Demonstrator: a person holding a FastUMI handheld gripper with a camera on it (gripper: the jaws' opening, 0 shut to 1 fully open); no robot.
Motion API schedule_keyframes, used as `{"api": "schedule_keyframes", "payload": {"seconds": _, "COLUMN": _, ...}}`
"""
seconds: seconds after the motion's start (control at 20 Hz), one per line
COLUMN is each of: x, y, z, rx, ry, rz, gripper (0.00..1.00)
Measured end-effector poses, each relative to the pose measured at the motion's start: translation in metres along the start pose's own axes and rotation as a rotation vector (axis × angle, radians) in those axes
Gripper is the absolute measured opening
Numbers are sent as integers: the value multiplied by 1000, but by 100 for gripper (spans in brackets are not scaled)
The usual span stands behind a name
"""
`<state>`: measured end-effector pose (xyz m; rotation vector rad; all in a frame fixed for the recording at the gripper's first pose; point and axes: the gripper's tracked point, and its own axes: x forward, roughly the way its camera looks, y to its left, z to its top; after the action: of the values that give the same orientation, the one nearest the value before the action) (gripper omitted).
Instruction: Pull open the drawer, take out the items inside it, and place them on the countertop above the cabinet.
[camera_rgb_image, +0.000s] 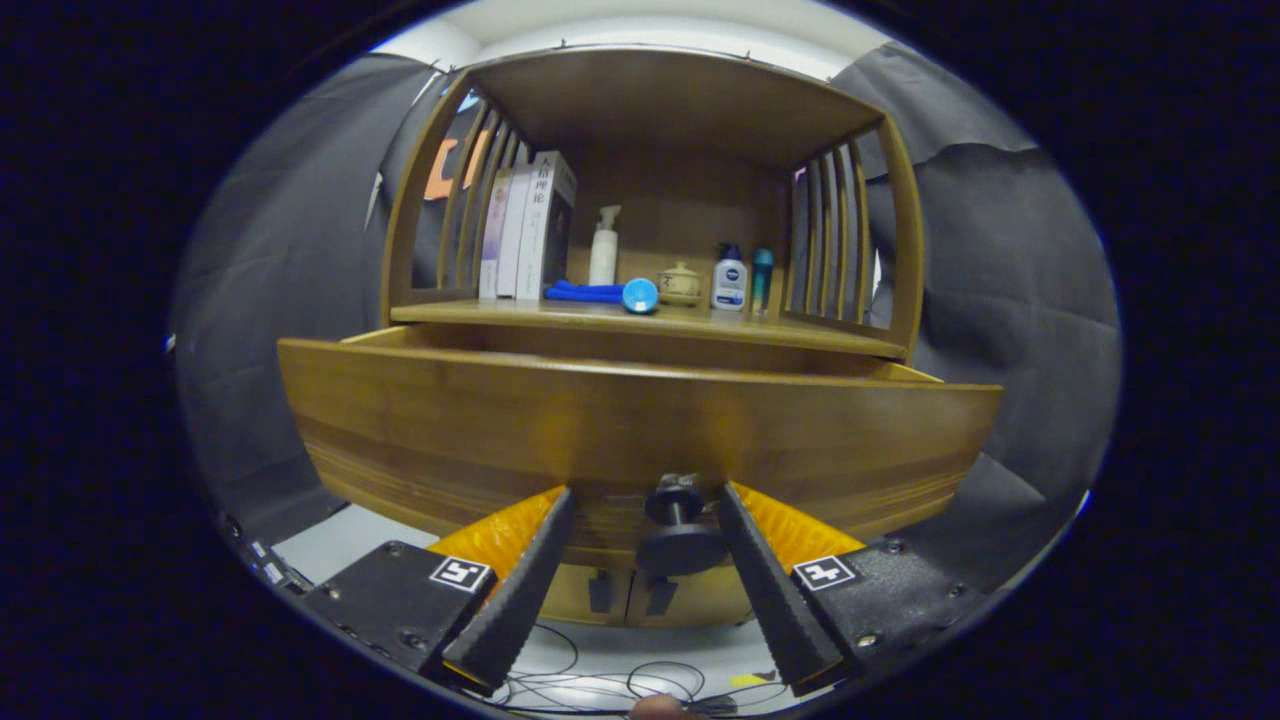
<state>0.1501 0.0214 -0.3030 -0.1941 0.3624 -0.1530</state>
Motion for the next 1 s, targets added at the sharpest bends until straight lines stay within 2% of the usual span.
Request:
{"api": "schedule_keyframes", "payload": {"seconds": 0.7, "x": 65, "y": 10, "z": 17, "rx": -5, "ry": 105, "rz": -23, "gripper": 96}}
{"api": "schedule_keyframes", "payload": {"seconds": 1.0, "x": 86, "y": 9, "z": 20, "rx": -60, "ry": 116, "rz": -46, "gripper": 96}}
